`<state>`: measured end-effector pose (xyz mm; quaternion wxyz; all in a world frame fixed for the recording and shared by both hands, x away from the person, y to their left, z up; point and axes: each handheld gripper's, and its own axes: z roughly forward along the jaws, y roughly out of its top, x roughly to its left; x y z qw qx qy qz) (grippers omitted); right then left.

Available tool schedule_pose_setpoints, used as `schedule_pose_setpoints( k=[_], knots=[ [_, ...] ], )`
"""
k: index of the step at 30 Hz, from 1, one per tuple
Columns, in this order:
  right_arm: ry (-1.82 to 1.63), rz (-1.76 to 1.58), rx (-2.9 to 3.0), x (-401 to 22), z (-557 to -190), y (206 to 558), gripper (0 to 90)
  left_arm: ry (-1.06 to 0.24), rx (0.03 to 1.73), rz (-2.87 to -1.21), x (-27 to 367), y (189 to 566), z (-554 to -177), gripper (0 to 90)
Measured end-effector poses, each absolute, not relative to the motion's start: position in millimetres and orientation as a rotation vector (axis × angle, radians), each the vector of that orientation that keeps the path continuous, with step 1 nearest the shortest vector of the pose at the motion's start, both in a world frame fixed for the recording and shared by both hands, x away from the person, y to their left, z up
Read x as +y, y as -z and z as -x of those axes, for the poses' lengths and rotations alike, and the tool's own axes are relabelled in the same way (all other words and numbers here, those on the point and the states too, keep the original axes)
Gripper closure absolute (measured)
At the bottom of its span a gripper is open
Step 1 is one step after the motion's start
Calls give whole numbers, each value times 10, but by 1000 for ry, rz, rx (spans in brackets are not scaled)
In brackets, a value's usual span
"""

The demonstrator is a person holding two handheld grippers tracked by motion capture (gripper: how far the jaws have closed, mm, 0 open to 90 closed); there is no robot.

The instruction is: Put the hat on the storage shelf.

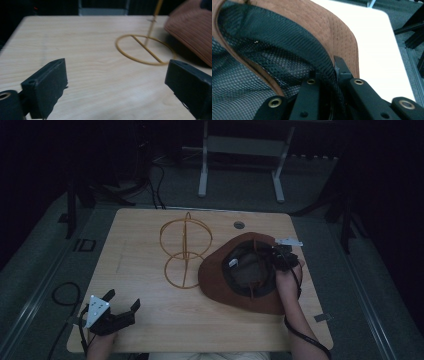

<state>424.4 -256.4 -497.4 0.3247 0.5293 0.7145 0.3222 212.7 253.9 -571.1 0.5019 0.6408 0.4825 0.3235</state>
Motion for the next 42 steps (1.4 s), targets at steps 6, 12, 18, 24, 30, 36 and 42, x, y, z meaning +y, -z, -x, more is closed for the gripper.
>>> schedule_pose_setpoints(
  k=[6,12,18,24,30,36,42],
  knots=[
    [-908,-1370,1839,-2603,-4151,4801,845,-778,1138,-1640,2442,5710,-2134,53],
    [-997,-1344,1791,-2682,-4019,4549,845,-786,1165,-1635,2433,5670,-2135,53],
    [-1052,-1320,1728,-2769,-3898,4356,845,-792,1133,-1645,2381,5590,-2129,54],
    [-1084,-1318,1711,-2835,-3816,4265,845,-771,1124,-1641,2324,5466,-2128,54],
    [-1127,-1304,1686,-2902,-3702,4118,844,-804,1084,-1637,2237,5096,-2118,63],
    [-1156,-1290,1683,-2922,-3650,4039,844,-811,1012,-1619,2149,4741,-2189,63],
    [-1161,-1279,1681,-2929,-3622,4014,844,-789,980,-1612,2041,4511,-2285,64]
  ],
)
